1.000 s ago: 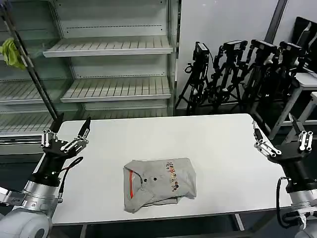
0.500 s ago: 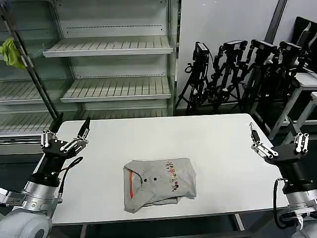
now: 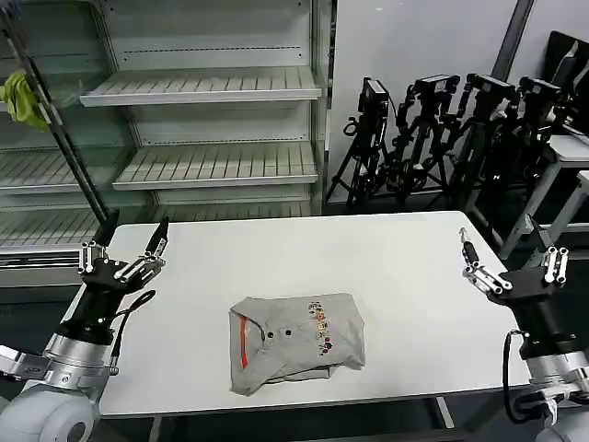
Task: Fold and organize the clothes.
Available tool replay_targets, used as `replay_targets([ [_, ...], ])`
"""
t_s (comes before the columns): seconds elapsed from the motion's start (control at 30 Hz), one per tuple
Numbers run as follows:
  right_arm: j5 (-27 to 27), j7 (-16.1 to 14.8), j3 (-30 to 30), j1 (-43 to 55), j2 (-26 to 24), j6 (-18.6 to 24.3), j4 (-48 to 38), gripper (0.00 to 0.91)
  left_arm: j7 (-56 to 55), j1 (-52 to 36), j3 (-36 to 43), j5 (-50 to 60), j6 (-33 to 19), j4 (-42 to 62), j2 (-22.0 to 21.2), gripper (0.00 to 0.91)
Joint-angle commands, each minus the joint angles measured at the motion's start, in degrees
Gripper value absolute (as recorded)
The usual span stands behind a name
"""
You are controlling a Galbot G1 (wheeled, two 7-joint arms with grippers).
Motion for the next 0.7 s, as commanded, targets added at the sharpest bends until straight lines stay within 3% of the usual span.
replay_targets([
  [0.03,-0.8,0.8,-1.4,0.5,-0.1,-0.1,-0.7,0.907,0.0,-0.4,-0.1,-0.1,0.0,0.2,0.4,0.907],
  [0.7,-2.8,0.5,-3.5,0.9,1.2,-0.1,-1.1,0.907,0.0,-1.4,-0.2,-0.3,0.2,0.2,0.7,0.907],
])
